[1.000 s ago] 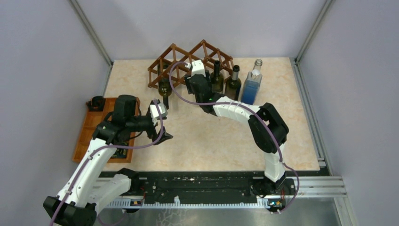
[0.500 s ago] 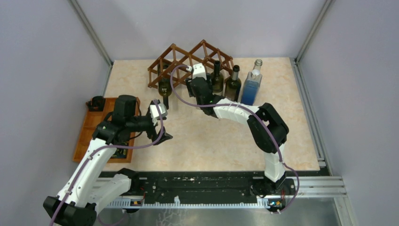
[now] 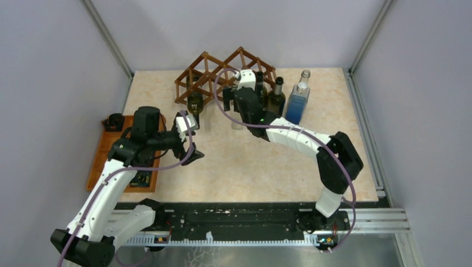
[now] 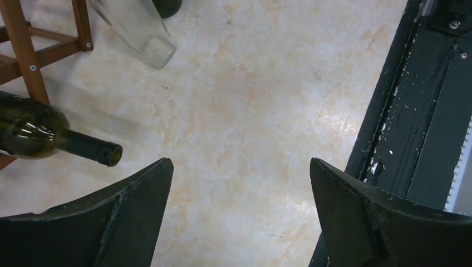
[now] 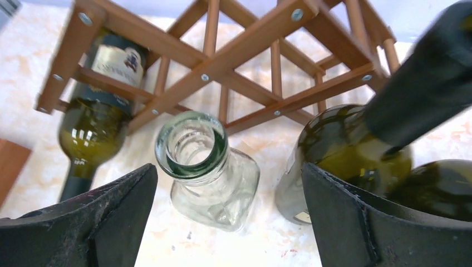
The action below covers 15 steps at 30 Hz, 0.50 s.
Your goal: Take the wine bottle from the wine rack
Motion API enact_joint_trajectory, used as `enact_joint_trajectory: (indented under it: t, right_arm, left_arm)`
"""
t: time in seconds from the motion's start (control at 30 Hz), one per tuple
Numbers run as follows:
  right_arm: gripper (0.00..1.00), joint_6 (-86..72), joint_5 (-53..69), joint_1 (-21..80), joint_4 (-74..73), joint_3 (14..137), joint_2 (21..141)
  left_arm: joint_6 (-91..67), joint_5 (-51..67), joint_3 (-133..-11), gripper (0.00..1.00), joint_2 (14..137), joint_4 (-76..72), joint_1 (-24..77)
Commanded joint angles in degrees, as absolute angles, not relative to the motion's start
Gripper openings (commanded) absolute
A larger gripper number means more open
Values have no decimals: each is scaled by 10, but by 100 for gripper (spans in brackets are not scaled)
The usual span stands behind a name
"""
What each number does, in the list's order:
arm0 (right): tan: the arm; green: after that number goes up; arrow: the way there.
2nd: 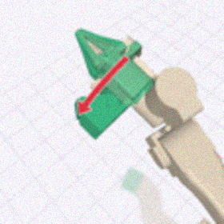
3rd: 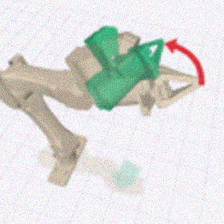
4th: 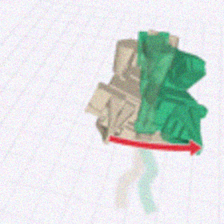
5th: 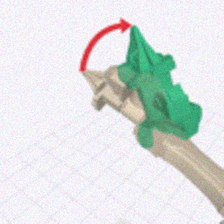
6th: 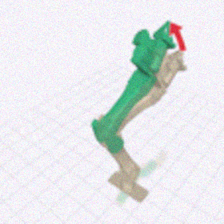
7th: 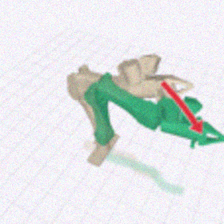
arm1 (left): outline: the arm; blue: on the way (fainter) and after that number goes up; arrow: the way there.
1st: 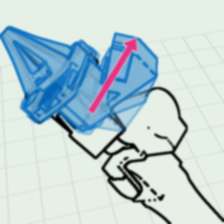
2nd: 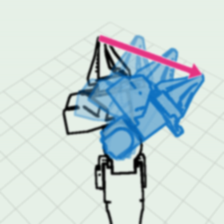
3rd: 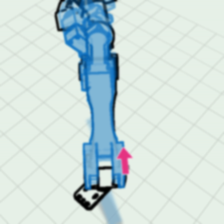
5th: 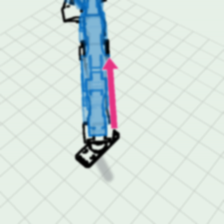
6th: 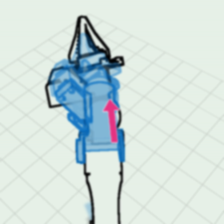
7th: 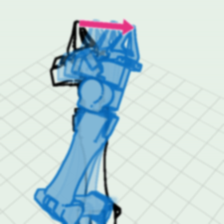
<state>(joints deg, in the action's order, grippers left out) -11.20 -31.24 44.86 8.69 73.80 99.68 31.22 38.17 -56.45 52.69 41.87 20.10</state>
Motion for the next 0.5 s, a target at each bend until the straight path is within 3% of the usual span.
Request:
enact_joint_trajectory:
  t: [0.0, 0.23, 0.33, 0.47]
  right_arm:
    - [99, -149, -299, 447, 58, 761, 925]
    - [99, -165, -278, 481, 1, 810, 903]
    - [97, -184, -261, 502, -39, 828, 904]
    - [87, -217, -212, 527, -59, 836, 915]
  left_arm:
    - [276, 365, -599, 99, 542, 396, 193]
    - [244, 383, -643, 99, 578, 403, 159]
    - [239, 441, -668, 99, 600, 407, 69]
    - [257, 477, -685, 99, 621, 406, -47]
